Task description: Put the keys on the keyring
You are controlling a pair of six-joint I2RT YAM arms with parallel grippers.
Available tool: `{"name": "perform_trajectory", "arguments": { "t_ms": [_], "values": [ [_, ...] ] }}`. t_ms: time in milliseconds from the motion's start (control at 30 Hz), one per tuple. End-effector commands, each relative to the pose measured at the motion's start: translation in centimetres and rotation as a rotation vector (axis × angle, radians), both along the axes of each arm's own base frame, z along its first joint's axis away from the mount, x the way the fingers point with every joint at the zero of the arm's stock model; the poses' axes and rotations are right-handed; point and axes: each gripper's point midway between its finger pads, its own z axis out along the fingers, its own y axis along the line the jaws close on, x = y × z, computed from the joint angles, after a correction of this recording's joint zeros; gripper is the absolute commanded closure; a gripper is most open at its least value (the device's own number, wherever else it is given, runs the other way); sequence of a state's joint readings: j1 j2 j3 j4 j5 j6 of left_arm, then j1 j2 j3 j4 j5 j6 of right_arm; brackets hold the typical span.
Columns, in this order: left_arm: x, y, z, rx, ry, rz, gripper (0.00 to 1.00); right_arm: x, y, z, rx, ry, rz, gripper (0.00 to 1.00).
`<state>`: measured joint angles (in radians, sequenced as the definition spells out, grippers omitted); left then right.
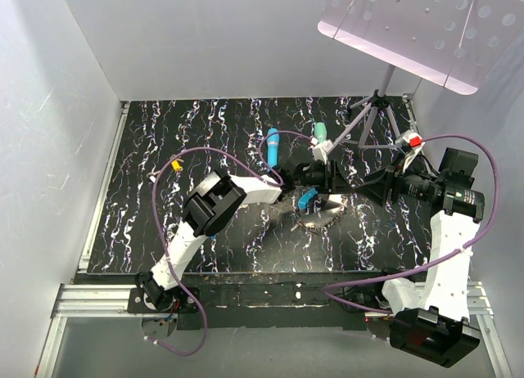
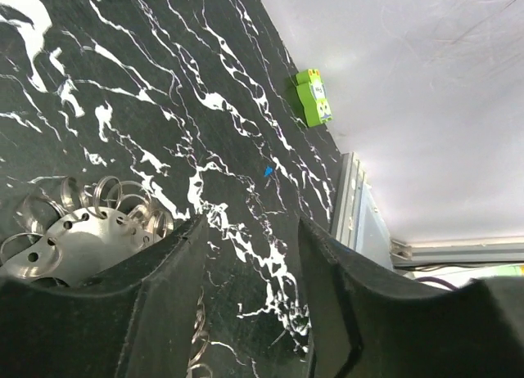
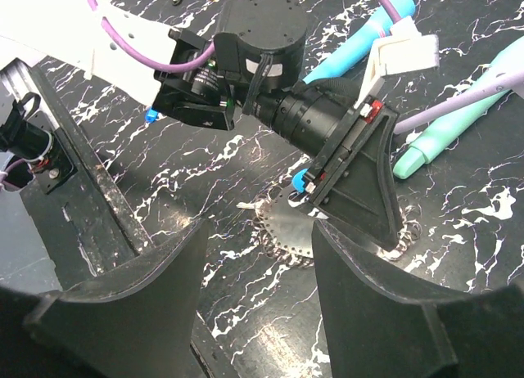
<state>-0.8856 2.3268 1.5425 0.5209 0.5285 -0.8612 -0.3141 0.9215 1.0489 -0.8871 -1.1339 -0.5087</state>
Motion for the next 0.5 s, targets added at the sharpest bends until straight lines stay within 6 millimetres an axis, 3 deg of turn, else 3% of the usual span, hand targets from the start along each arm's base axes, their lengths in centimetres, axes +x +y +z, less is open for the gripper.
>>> {"name": "perform_trajectory", "arguments": {
  "t_ms": [0, 67, 167, 300, 367, 467],
  "values": [
    [0.4, 1.0, 7.7, -0.063, -0.152, 0.043, 0.49, -0.3, 0.2, 1.1, 0.012, -0.043, 0.012, 0.38],
    [0.0, 2.7, 9.6, -0.046, -0.227, 0.07, 0.43, -0.3, 0.2, 1.2, 0.013, -0.041, 0.012, 0.38],
    [-1.1, 6.7, 11.6, 0.012, -0.334, 0.131, 0.37, -0.5, 0.2, 1.3, 0.012, -0.042, 0.01, 0.38],
    [-3.3, 14.4, 11.7, 0.178, -0.461, 0.234, 0.26, -0.7, 0.5, 1.5, 0.026, -0.041, 0.023, 0.38],
    [-3.9, 18.5, 13.2, 0.234, -0.529, 0.326, 0.19, -0.7, 0.6, 1.7, 0.039, -0.038, 0.034, 0.38],
    [-4.6, 24.6, 13.9, 0.333, -0.591, 0.466, 0.02, -0.9, 0.8, 2.1, 0.055, -0.03, 0.048, 0.38]
  ]
}}
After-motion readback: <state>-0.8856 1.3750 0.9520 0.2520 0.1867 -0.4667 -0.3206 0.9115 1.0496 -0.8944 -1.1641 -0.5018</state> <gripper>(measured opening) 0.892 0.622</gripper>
